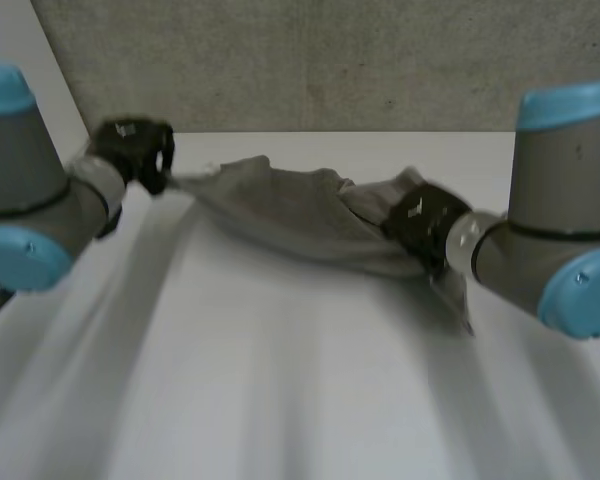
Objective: Fold the towel.
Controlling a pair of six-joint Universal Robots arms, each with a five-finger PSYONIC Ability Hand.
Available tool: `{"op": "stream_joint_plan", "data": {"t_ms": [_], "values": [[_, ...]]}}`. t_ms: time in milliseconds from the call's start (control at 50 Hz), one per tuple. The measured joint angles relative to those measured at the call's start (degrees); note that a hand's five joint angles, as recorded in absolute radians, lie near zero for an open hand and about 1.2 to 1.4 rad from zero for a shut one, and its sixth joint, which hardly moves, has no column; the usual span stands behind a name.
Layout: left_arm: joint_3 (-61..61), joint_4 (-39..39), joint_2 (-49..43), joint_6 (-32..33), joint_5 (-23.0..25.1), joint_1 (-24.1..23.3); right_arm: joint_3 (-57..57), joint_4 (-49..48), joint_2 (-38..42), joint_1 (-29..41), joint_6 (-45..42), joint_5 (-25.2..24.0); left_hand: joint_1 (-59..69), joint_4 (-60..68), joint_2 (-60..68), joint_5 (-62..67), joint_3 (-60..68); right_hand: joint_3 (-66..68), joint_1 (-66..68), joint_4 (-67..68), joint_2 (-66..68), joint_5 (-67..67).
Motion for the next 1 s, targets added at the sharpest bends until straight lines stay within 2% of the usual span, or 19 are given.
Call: {"op": "stream_joint_plan", "data": {"t_ms": [160,260,340,440,600,760,1000], "values": [[-17.8,7.5,3.5,6.9,0.9,0.2,10.7,-5.0,0.0,-2.6,-0.1,-2.8,0.0,0.0,0.0,0.0,0.0,0.0,0.0,0.0,0.0,0.0],[-24.0,12.3,5.3,11.0,0.7,0.4,15.2,-8.6,-0.5,-3.7,1.5,-3.2,0.0,0.0,0.0,0.0,0.1,-0.7,0.0,-0.9,0.0,-0.2],[-26.0,14.3,6.5,11.9,0.5,0.6,17.6,-10.7,-1.6,-4.0,4.6,-3.3,0.0,0.0,0.0,0.0,0.1,-12.8,-10.8,-12.6,-9.1,-12.0],[-26.2,15.2,7.6,11.8,0.2,0.8,20.8,-14.1,-3.5,-4.8,8.6,-3.2,0.0,0.0,0.0,0.0,0.1,-32.0,-30.5,-32.4,-28.5,-32.4],[-25.3,16.6,8.6,10.8,-2.2,3.4,28.1,-22.2,-10.5,-7.6,10.4,-3.4,0.0,0.0,0.0,0.0,0.1,-49.2,-46.9,-49.5,-45.1,-50.2],[-23.8,16.7,8.7,8.4,-5.9,7.6,34.9,-27.3,-18.8,-11.4,10.7,-4.9,0.0,0.0,0.0,0.0,0.1,-50.1,-47.4,-50.5,-46.0,-50.6],[-25.3,16.5,8.6,7.6,-5.8,6.8,40.7,-23.0,-19.1,-15.6,11.3,-12.8,0.0,0.0,0.0,0.0,0.1,-45.7,-43.0,-45.6,-42.1,-44.1]]}}
